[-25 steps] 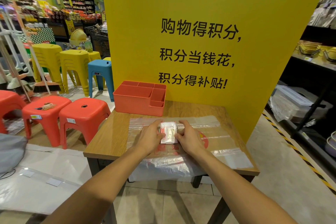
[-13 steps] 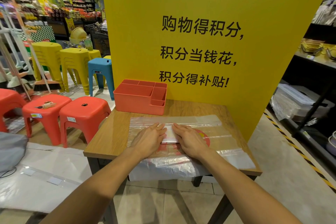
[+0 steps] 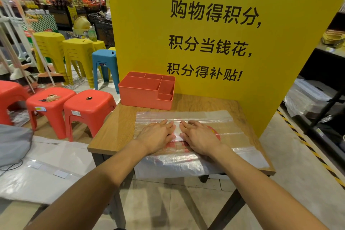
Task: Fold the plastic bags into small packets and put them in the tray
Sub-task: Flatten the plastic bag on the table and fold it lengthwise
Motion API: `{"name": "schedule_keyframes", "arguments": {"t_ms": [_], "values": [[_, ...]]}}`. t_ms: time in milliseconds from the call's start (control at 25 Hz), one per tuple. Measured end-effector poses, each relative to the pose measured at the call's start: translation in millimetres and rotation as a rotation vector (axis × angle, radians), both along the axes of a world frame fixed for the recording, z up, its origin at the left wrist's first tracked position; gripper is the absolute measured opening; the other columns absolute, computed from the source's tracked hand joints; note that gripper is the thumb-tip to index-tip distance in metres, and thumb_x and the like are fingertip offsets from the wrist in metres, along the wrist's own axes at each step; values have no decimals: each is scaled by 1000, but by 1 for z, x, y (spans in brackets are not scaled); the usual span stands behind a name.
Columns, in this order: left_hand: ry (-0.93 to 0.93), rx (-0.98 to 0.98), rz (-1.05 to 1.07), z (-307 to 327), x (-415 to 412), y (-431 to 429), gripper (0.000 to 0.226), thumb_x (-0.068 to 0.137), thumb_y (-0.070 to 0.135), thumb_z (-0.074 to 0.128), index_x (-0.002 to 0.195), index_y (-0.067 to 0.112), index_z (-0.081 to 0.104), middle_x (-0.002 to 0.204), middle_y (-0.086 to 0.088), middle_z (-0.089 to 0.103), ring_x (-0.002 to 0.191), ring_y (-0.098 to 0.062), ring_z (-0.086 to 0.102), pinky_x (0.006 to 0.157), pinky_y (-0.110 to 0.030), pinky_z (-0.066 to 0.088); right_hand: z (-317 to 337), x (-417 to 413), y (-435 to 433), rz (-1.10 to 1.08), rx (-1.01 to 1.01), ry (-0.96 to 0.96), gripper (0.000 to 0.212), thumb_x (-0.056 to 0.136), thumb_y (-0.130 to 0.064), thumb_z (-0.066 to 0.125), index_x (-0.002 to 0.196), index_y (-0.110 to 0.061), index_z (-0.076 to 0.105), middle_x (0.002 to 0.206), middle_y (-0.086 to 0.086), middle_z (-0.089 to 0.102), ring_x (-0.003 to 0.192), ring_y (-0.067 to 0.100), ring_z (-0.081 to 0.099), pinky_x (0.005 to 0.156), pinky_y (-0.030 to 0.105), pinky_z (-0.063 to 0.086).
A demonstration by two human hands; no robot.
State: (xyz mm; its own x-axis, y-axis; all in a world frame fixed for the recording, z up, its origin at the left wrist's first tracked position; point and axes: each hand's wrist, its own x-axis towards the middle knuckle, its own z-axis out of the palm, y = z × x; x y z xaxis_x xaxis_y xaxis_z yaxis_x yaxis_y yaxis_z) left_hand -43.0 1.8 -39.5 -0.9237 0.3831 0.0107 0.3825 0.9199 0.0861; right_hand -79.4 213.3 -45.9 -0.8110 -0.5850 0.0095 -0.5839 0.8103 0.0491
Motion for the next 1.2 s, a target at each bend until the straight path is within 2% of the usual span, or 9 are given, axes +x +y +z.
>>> {"name": "schedule_keyframes", "arguments": {"t_ms": [120, 240, 320, 480, 640, 840, 960, 1080, 1200], "values": [[-7, 190, 43, 4, -5, -1, 42, 101, 39, 58, 136, 17, 60, 148, -1, 56, 134, -24, 53, 106, -44, 47, 0, 4, 1, -8, -93, 14, 50, 108, -45, 35, 149, -18, 45, 156, 1, 47, 138, 30, 42, 109, 47, 42], [-96, 324, 143, 12, -18, 2, 72, 84, 38, 80, 146, 17, 52, 141, -1, 61, 127, -22, 57, 105, -38, 48, 0, 6, 2, -105, -300, -54, 51, 101, -49, 53, 147, -26, 51, 136, 2, 58, 126, 27, 48, 100, 42, 44], [-170, 330, 201, 19, -28, 4, 76, 73, 37, 87, 140, 17, 59, 133, 1, 64, 121, -21, 60, 100, -37, 51, 3, 3, 0, -159, -404, -99, 55, 95, -49, 64, 143, -25, 55, 125, 1, 61, 118, 25, 51, 95, 40, 45], [-218, 489, 273, 19, -38, 6, 24, 74, 17, 79, 97, 20, 75, 85, -4, 77, 78, -25, 72, 61, -36, 54, 2, -3, 0, -223, -509, -185, 52, 87, -46, 76, 132, -23, 65, 116, -1, 59, 115, 20, 52, 97, 38, 47], [-253, 504, 308, 28, -39, 6, 22, 74, 14, 84, 92, 21, 74, 84, 2, 77, 79, -15, 73, 71, -38, 60, 3, -3, 1, -235, -512, -140, 50, 83, -46, 79, 129, -29, 66, 113, -5, 53, 113, 15, 48, 97, 37, 48], [-173, 466, 266, 32, -35, 9, 36, 71, 14, 83, 95, 28, 62, 88, 6, 71, 78, -12, 68, 66, -40, 57, 4, 1, -4, -263, -558, -184, 20, 83, -40, 79, 91, -24, 71, 87, -8, 71, 82, 14, 65, 76, 41, 56], [-211, 557, 277, 34, -35, 6, 42, 69, 7, 85, 100, 27, 64, 86, 3, 72, 73, -13, 69, 64, -40, 59, 4, 1, -3, -268, -624, -240, 17, 84, -37, 79, 83, -24, 67, 81, -9, 71, 77, 13, 66, 74, 40, 55], [-358, 873, 315, 43, -34, 6, 40, 76, -12, 79, 105, 14, 70, 74, 3, 70, 70, -16, 68, 59, -33, 56, 6, 2, -1, -299, -855, -376, 16, 86, -28, 78, 86, -25, 62, 83, -4, 73, 80, 19, 70, 76, 43, 55], [-458, 1212, 416, 50, -37, 11, 39, 79, -21, 72, 109, 5, 72, 93, -10, 78, 85, -28, 77, 67, -38, 64, 17, 0, -4, -431, -1261, -495, 15, 90, -14, 76, 100, -14, 64, 94, 11, 77, 84, 28, 76, 78, 49, 62]]}}
